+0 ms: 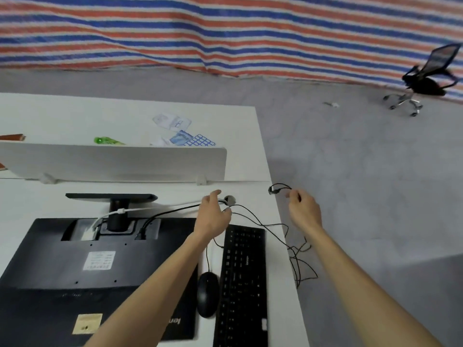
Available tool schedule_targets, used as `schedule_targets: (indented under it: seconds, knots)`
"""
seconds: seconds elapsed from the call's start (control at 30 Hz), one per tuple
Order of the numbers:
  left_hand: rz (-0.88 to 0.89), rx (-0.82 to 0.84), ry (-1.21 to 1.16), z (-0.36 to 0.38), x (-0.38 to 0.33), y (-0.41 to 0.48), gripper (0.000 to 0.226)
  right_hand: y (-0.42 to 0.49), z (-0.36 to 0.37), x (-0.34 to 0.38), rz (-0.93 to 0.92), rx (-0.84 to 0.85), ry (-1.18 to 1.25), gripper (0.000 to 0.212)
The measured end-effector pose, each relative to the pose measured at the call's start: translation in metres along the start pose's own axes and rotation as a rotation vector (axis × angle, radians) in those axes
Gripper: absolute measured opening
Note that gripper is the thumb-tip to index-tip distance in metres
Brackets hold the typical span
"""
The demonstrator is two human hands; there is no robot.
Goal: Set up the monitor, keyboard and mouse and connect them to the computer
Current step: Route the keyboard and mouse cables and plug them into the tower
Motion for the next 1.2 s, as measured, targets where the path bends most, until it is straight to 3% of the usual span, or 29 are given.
schedule_targets:
  seconds: [0.07, 0.17, 0.27, 0.33, 0.43, 0.6, 0.77, 0.87, 1.0, 1.2]
  knots:
    - [0.108, 0.029, -0.023, 0.000, -0.029, 0.009, 0.065, -0.003, -0.001, 0.019, -0.065, 0.060, 0.023, 0.029]
    - [0.317, 0.097, 0.157, 0.009, -0.070, 0.018, 0.075, -0.012, 0.008, 0.039, -0.170, 0.197, 0.001, 0.027]
    - [0.443, 0.107, 0.289, 0.015, -0.088, 0.025, 0.044, -0.017, 0.018, 0.049, -0.248, 0.312, 0.027, 0.027]
    - [0.425, 0.142, 0.286, 0.022, -0.081, 0.031, 0.029, -0.009, 0.022, 0.049, -0.269, 0.363, 0.045, 0.029]
    - [0.364, 0.195, 0.243, 0.032, -0.055, 0.031, 0.028, 0.008, 0.030, 0.041, -0.289, 0.460, 0.003, 0.031]
    - [0.364, 0.175, 0.463, 0.036, -0.017, 0.031, 0.032, 0.030, 0.046, 0.012, -0.219, 0.576, -0.037, 0.029]
    - [0.155, 0.222, 0.344, 0.045, 0.012, 0.030, 0.031, 0.046, 0.063, -0.006, -0.172, 0.611, 0.014, 0.022]
    - [-0.062, 0.313, -0.034, 0.057, 0.025, 0.023, 0.033, 0.054, 0.066, -0.010, -0.167, 0.576, 0.027, 0.022]
    - [-0.353, 0.613, -0.478, 0.085, 0.035, -0.003, 0.036, 0.069, 0.069, -0.025, -0.139, 0.454, 0.001, 0.020]
    - [-0.448, 0.719, -0.519, 0.082, 0.043, -0.013, 0.036, 0.073, 0.077, -0.032, -0.176, 0.351, -0.100, 0.027]
Point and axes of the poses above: each hand's wrist, its own y-axis towards the middle knuckle, its own z-axis out of the palm, x = y × z, the point moved 9 cm from there along y, towards the middle knuckle, and after that the axes turned 6 degrees about z, right-handed, at the moved point
